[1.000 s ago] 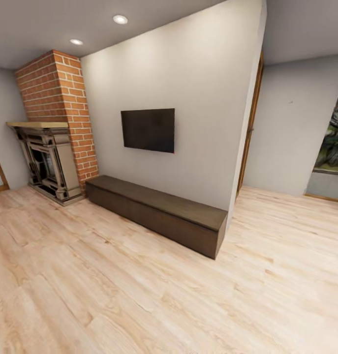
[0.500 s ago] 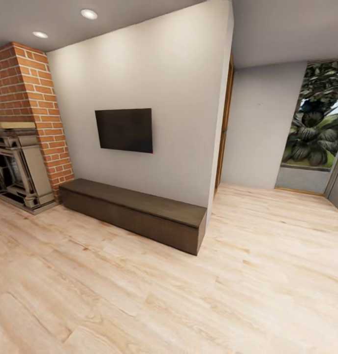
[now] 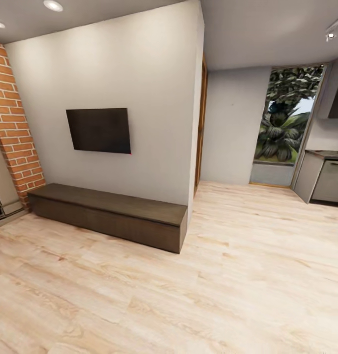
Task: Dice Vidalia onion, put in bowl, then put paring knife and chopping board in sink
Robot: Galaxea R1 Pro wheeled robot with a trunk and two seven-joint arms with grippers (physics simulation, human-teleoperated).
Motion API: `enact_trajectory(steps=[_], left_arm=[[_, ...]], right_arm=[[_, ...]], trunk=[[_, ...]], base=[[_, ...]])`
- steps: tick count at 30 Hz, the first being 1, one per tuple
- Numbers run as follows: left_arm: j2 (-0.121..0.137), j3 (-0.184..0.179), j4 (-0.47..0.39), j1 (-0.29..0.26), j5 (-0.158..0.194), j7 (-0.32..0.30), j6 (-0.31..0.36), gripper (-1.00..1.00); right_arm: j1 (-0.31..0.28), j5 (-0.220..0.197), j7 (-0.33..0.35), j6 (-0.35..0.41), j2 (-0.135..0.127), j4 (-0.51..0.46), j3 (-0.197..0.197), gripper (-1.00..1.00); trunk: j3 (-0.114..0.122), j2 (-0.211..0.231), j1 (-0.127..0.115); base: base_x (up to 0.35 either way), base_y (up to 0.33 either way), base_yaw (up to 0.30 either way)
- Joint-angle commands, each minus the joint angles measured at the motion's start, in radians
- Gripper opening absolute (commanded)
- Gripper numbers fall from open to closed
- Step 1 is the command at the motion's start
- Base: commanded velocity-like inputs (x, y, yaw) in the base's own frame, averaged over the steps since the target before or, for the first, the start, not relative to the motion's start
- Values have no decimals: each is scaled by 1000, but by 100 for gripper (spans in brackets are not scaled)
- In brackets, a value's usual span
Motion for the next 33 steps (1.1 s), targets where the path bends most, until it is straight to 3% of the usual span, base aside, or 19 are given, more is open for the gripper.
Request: enact_trajectory(steps=[1,22,33], left_arm=[[0,0,0,0,1,0,-3,100],[0,1,0,0,1,0,-3,100],[0,1,0,0,2,0,-3,100]], right_arm=[[0,-1,-3,-2,0,-1,0,100],[0,0,-3,-2,0,-1,0,100],[0,0,-2,-2,0,-1,0,100]], trunk=[[-1,0,0],[-1,0,0],[-1,0,0]], base=[[0,0,-281],[5,0,-281],[234,0,-281]])
